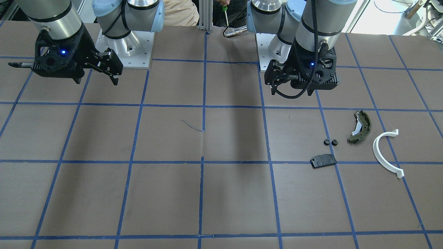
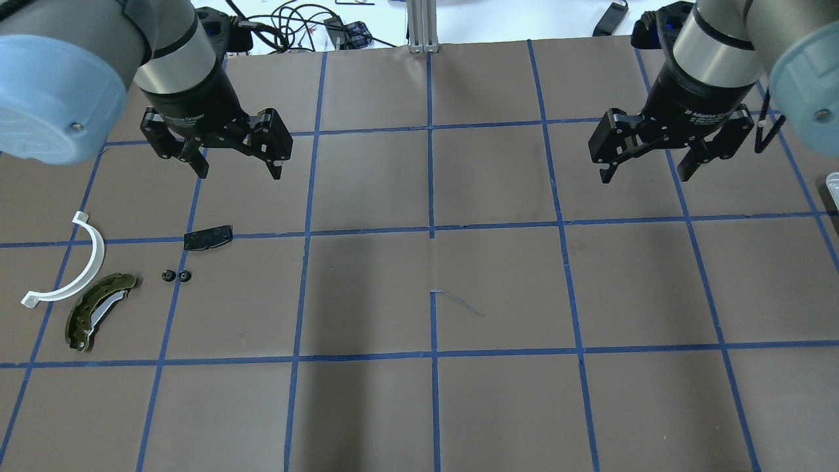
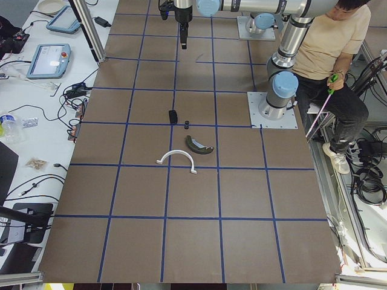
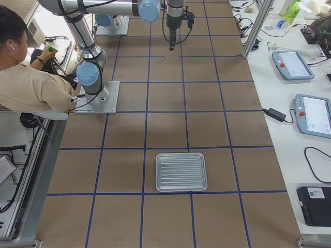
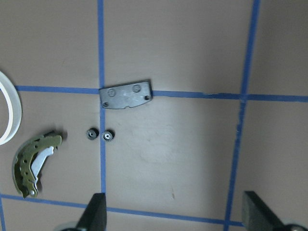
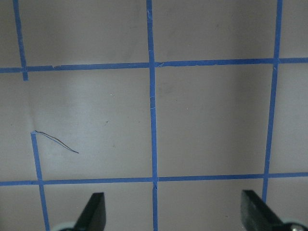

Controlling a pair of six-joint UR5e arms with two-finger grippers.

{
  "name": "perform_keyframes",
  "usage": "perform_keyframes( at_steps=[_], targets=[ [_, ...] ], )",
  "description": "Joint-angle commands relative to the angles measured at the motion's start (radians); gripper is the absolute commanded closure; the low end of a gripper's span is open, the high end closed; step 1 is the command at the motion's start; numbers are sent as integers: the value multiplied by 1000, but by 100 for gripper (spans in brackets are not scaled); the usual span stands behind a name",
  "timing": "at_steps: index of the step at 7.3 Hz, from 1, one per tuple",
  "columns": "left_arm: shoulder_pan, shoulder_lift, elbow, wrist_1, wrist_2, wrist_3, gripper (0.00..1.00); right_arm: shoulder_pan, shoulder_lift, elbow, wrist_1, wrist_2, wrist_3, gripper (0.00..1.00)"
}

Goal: Place bearing gear from tray to pile

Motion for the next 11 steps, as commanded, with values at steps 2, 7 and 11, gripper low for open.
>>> perform_keyframes(
  at_steps=[2, 7, 11],
  targets=[
    [-4, -13, 18, 44, -29, 57, 0, 0, 2, 0, -2, 1, 0, 0],
    [-5, 7, -7, 44, -17, 57, 0, 0, 2, 0, -8, 0, 0, 0],
    [-5, 7, -7, 44, -17, 57, 0, 0, 0, 0, -7, 0, -2, 0]
  ],
)
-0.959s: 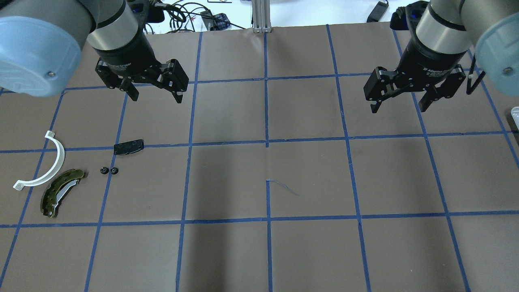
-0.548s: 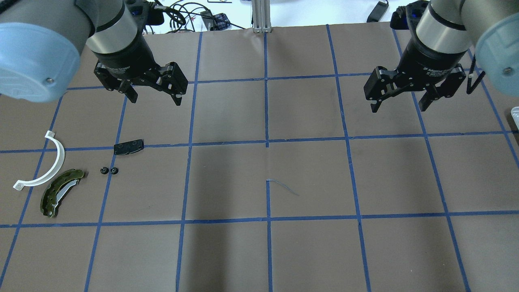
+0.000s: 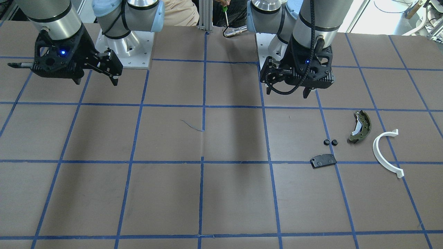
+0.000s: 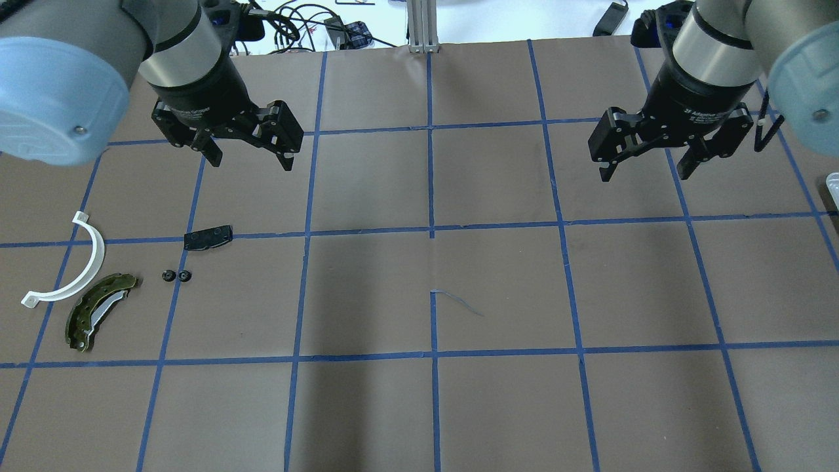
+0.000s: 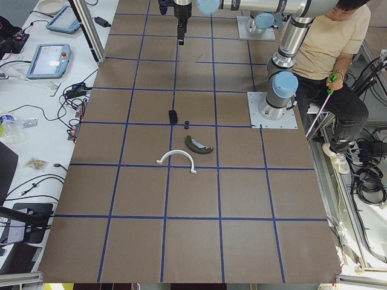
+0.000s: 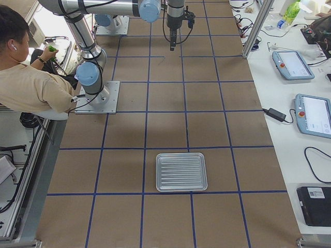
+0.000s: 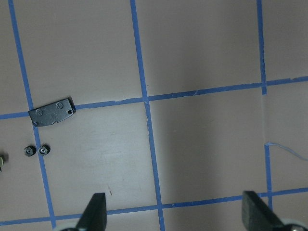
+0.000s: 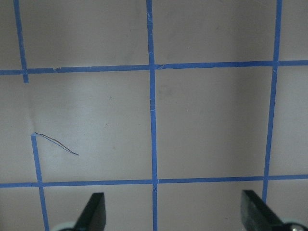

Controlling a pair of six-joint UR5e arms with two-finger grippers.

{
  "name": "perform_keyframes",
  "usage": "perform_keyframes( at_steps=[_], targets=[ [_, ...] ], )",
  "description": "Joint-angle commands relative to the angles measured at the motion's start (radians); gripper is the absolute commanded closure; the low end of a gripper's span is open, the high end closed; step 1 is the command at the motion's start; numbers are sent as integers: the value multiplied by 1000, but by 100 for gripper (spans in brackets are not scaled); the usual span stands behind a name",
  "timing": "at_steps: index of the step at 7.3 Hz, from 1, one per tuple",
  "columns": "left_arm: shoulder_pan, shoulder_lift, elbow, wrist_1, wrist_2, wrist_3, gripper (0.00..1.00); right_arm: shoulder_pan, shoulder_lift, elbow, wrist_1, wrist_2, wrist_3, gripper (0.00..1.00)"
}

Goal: Place bearing gear from tray to pile

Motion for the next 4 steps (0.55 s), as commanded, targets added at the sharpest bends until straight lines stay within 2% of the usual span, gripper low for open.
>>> perform_keyframes(
  at_steps=[1, 4],
  targets=[
    [0, 1, 0, 0, -3, 0, 0, 0, -1, 0, 4, -2, 0, 0],
    [1, 2, 0, 0, 0, 0, 0, 0, -1, 0, 4, -3, 0, 0]
  ],
)
